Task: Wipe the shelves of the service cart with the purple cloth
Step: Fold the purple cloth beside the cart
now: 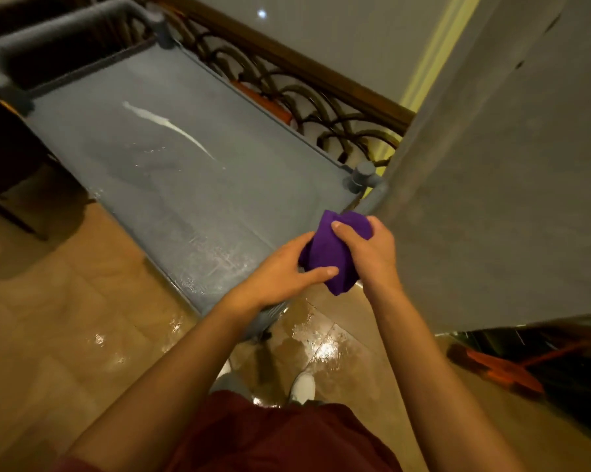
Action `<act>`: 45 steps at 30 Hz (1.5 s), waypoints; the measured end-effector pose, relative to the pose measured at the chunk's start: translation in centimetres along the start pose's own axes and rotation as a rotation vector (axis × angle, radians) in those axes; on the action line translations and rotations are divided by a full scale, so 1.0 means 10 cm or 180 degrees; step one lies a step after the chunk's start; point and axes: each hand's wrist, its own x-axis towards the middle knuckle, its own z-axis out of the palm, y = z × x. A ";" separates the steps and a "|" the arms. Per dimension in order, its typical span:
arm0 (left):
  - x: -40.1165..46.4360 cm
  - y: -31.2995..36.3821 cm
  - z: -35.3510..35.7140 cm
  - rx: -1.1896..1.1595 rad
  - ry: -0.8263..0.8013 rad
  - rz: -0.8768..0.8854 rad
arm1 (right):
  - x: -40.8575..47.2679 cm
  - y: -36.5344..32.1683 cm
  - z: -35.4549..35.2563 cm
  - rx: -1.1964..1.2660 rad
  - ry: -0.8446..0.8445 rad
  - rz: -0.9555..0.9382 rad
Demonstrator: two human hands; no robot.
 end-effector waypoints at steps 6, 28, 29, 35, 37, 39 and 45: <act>-0.33 0.33 -0.26 -0.0530 0.0567 0.0199 | -0.14 -0.79 0.12 0.0466 -0.0675 -0.0475; -1.83 -0.20 -1.76 -0.0580 0.1462 0.0638 | -1.10 -1.80 1.97 0.0670 -0.1411 -0.0068; -1.90 -0.25 -1.83 -0.0431 0.1549 0.0672 | -1.20 -1.80 2.12 0.0696 -0.1444 -0.0052; -2.33 -0.39 -2.39 -0.1372 0.1805 0.0722 | -1.51 -1.77 2.79 0.0702 -0.1169 -0.0387; -2.46 -0.43 -2.54 -0.1763 0.1472 0.0752 | -1.59 -1.75 2.95 0.0776 -0.1138 -0.0437; -2.52 -0.46 -2.65 -0.1625 0.1340 0.0680 | -1.62 -1.74 3.07 0.0806 -0.1046 -0.0494; -2.47 -0.60 -2.94 -0.2112 0.1777 0.0626 | -1.51 -1.67 3.22 -0.1054 -0.0153 -0.1817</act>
